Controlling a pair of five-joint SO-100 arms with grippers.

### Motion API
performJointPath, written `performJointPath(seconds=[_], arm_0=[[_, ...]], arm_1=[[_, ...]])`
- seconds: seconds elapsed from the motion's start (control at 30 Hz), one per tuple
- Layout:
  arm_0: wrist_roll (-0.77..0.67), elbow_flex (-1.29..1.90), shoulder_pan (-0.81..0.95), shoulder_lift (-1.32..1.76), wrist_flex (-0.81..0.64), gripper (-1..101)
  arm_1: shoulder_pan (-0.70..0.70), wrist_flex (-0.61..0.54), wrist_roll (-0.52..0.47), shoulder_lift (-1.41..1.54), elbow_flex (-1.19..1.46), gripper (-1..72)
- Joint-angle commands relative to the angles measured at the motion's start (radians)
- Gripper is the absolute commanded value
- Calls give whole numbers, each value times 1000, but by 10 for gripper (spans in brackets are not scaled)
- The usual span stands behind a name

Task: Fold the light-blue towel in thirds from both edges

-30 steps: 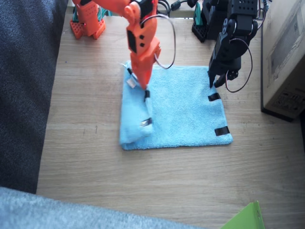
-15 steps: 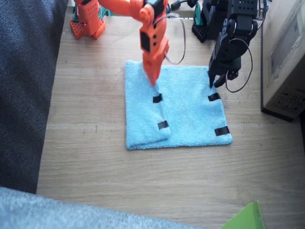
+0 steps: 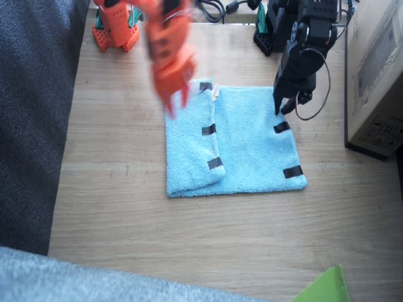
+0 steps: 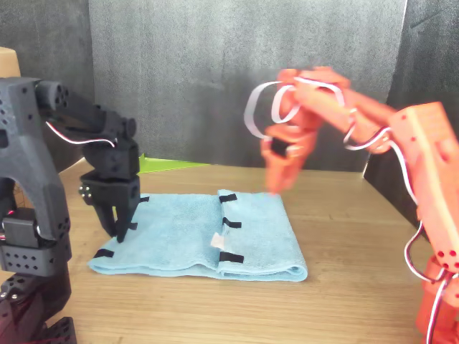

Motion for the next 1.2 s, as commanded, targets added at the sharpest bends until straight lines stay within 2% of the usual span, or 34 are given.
performJointPath(seconds=[0.0, 0.33, 0.67, 1.0, 1.17], arm_0=[[29, -78, -11, 75, 58, -2], [69, -256, -107, 104, 189, -2], [66, -456, -279, -43, 256, -2], [71, -684, -383, -229, 324, -2], [83, -804, -430, -328, 351, -2]], arm_1=[[-69, 14, -21, 103, 34, 165], [-146, -48, -8, 75, 149, 158], [-216, -58, 2, 49, 150, 173], [-377, -71, -48, 38, 183, 188], [-460, -126, -80, 94, 295, 189]])
